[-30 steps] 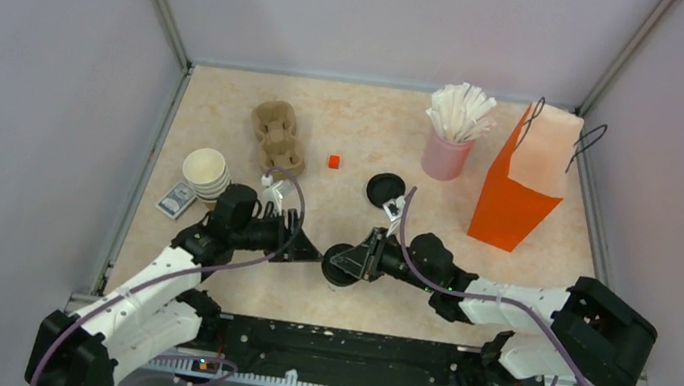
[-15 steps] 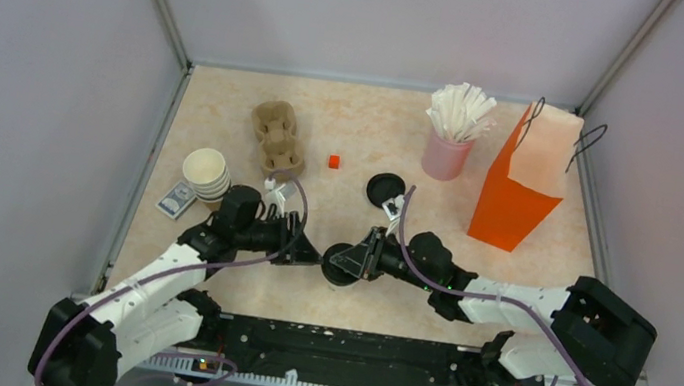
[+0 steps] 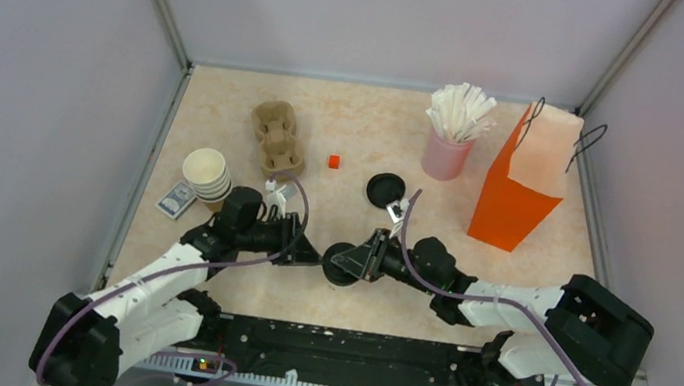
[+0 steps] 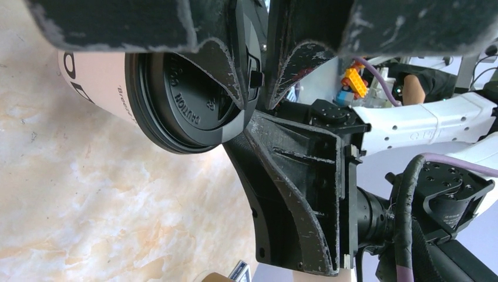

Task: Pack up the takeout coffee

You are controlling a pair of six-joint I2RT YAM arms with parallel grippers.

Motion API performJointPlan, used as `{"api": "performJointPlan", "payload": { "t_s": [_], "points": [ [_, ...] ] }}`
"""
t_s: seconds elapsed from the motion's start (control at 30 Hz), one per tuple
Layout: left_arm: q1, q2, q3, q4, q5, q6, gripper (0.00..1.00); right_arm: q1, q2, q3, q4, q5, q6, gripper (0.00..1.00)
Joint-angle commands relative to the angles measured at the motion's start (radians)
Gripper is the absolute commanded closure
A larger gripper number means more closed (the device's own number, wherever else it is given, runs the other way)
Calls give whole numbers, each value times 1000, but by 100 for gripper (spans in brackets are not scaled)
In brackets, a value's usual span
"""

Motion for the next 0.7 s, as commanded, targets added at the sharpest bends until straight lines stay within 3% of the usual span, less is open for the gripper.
{"api": "performJointPlan", "payload": {
  "t_s": [0.0, 0.3, 0.43, 0.67],
  "points": [
    [-5, 42, -14, -104, -154, 62, 64, -10, 57, -92, -140, 50, -21, 83],
    [-9, 93, -25, -109, -227, 86, 65, -9, 124, -137, -52, 42, 8, 83],
    [-9, 82, -9, -108, -193, 80, 65, -9, 127, -132, -45, 40, 9, 83],
    [-10, -6, 165, -202, -161, 81, 50, -8, 3, 10, -223, 35, -41, 83]
  ]
}}
